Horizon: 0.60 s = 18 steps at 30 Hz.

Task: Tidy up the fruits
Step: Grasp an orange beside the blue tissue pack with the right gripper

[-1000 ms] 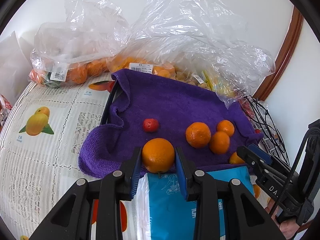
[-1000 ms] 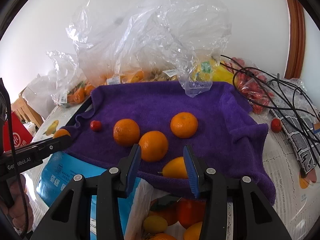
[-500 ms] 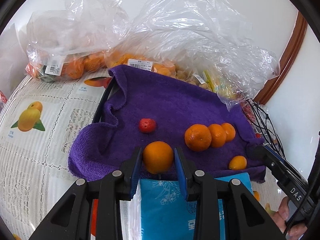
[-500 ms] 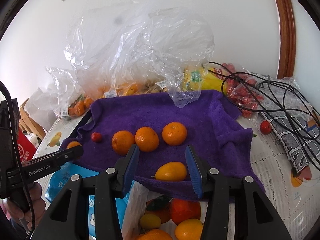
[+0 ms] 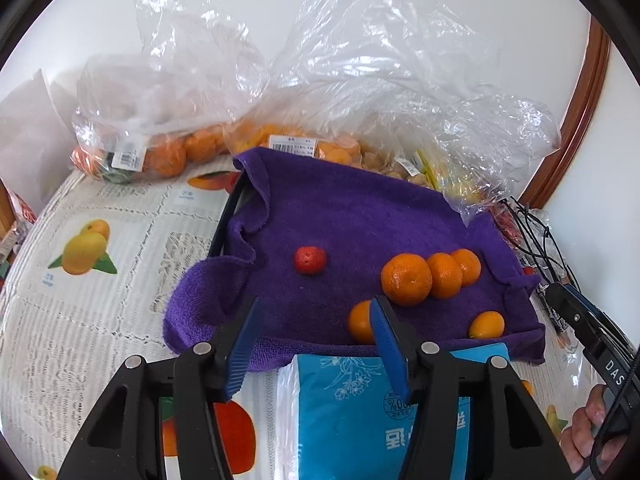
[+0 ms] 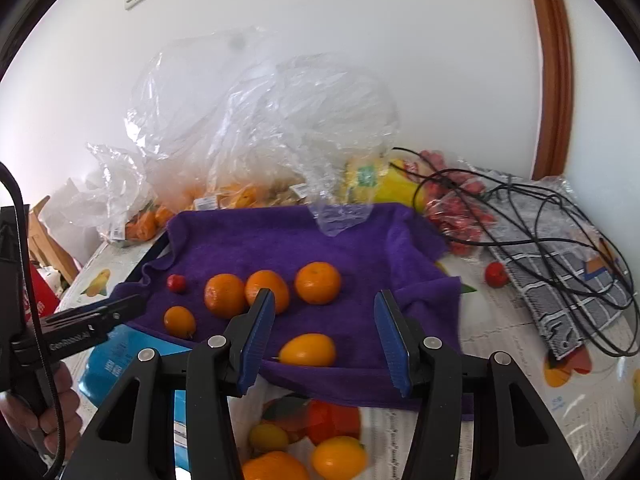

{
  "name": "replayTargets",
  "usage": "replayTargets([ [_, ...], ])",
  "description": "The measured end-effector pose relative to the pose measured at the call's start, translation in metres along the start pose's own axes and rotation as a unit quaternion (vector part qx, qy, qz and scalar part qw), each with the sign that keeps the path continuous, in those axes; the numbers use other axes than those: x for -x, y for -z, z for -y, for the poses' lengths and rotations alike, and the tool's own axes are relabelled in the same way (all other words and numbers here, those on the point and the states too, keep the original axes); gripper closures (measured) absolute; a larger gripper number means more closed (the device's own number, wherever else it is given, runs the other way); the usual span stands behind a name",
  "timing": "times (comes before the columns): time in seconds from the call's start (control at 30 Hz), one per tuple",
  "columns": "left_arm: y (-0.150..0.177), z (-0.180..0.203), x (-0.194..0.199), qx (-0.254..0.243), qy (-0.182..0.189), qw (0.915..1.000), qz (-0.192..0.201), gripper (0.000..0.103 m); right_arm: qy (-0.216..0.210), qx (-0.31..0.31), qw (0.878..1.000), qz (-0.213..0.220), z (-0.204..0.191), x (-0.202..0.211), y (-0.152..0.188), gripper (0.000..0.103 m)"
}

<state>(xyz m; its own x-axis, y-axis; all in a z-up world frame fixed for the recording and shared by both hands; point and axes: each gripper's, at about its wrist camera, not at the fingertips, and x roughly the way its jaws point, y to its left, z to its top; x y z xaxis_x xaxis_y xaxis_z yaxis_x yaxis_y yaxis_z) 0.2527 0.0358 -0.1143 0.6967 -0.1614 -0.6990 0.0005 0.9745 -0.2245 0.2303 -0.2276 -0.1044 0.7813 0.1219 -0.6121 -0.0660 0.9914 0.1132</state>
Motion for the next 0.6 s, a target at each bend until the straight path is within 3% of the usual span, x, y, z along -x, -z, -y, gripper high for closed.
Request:
replayTargets([
  [0.1, -0.001, 0.000, 0.007, 0.000, 0.004, 1.0000, 0.008, 0.043, 0.009, -0.010, 1.000, -0.007, 0.009, 0.005, 0.008, 0.052],
  [0.4, -0.002, 0.005, 0.023, 0.000, 0.015, 0.9997, 0.018, 0.042, -0.027, -0.034, 0.994, -0.097, 0.021, 0.004, 0.051, 0.051],
  [0.6, -0.002, 0.008, 0.042, -0.010, 0.015, 0.9987, 0.048, 0.038, -0.027, -0.033, 0.991, -0.127, 0.016, -0.004, 0.070, 0.061],
])
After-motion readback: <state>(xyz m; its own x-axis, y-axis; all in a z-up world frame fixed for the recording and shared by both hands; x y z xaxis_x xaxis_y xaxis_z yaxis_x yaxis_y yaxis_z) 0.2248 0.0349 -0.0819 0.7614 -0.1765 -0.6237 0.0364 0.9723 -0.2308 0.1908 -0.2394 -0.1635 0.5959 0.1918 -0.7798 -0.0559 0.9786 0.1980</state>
